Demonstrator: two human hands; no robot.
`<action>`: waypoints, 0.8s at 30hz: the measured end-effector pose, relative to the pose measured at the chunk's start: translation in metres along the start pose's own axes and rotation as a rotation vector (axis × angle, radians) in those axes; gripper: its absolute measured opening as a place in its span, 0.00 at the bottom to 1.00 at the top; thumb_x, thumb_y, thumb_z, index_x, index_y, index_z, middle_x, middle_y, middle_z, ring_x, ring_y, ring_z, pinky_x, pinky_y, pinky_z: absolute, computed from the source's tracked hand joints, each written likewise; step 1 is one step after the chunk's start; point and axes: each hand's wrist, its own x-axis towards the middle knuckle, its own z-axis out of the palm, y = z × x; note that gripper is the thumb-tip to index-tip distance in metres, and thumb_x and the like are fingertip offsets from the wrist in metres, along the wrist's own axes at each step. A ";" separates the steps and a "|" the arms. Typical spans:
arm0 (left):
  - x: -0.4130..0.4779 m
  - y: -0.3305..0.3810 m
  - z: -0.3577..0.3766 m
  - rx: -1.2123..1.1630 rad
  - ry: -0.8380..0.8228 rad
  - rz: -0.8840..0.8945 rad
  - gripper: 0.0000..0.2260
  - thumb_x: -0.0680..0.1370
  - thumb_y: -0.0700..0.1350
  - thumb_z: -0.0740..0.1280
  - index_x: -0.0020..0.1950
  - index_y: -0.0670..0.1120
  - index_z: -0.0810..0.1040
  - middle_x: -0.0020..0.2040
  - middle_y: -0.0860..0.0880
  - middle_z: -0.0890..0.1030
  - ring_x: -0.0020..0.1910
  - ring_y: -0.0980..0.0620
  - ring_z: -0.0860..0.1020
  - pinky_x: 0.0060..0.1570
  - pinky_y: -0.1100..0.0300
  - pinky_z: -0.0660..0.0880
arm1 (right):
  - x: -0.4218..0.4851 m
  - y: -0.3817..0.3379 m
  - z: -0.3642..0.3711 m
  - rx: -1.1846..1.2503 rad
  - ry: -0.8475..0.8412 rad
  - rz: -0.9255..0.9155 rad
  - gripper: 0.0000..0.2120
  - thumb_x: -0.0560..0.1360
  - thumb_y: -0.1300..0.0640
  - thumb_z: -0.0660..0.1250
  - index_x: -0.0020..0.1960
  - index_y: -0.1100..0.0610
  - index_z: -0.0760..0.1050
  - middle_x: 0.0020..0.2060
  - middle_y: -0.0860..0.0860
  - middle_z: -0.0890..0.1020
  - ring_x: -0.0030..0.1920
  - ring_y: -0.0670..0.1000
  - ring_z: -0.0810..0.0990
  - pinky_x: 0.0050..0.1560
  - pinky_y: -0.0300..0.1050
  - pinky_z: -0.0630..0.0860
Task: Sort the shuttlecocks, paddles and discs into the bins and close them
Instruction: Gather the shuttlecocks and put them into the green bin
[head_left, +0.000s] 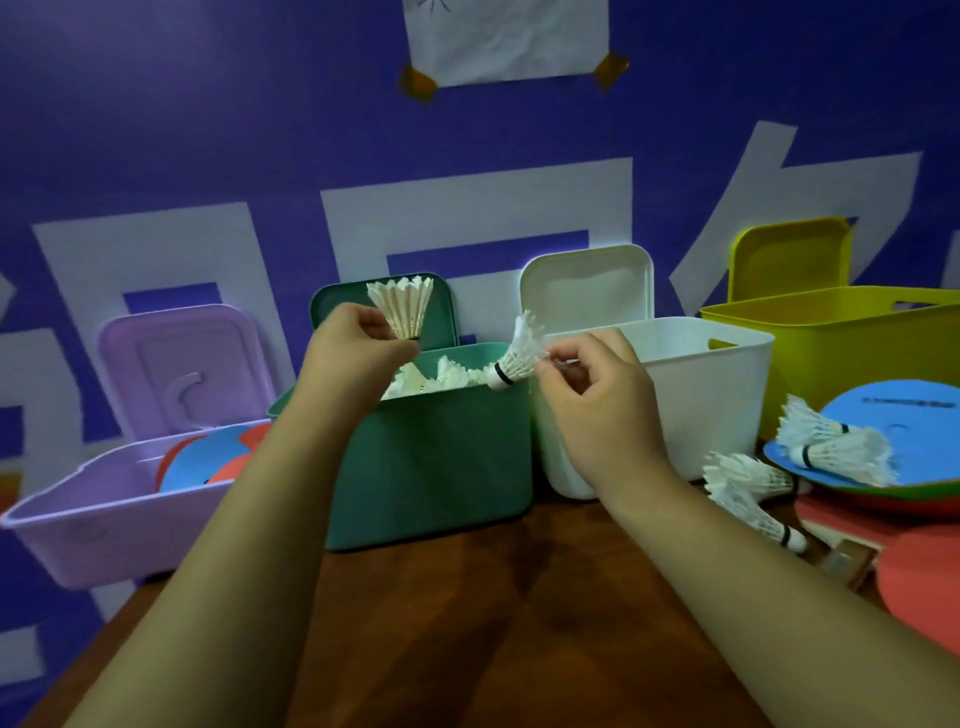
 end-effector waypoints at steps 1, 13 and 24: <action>0.005 -0.005 0.000 0.053 -0.036 -0.006 0.21 0.72 0.48 0.79 0.62 0.47 0.78 0.50 0.50 0.85 0.43 0.53 0.82 0.37 0.59 0.75 | 0.005 -0.001 0.007 0.004 -0.004 -0.010 0.01 0.80 0.58 0.73 0.50 0.53 0.82 0.51 0.47 0.77 0.47 0.41 0.81 0.48 0.25 0.73; 0.011 -0.042 0.024 0.353 -0.103 0.127 0.22 0.82 0.44 0.64 0.77 0.51 0.69 0.68 0.53 0.79 0.63 0.48 0.77 0.55 0.56 0.74 | 0.047 0.014 0.061 -0.024 -0.016 0.011 0.04 0.81 0.58 0.69 0.48 0.53 0.81 0.52 0.48 0.76 0.46 0.45 0.81 0.47 0.30 0.76; 0.018 -0.044 -0.003 0.251 0.021 0.004 0.23 0.75 0.32 0.58 0.67 0.47 0.77 0.58 0.51 0.84 0.56 0.49 0.79 0.54 0.54 0.77 | 0.076 -0.001 0.124 -0.538 -0.601 -0.078 0.16 0.81 0.44 0.66 0.66 0.46 0.81 0.65 0.50 0.75 0.63 0.56 0.76 0.66 0.54 0.76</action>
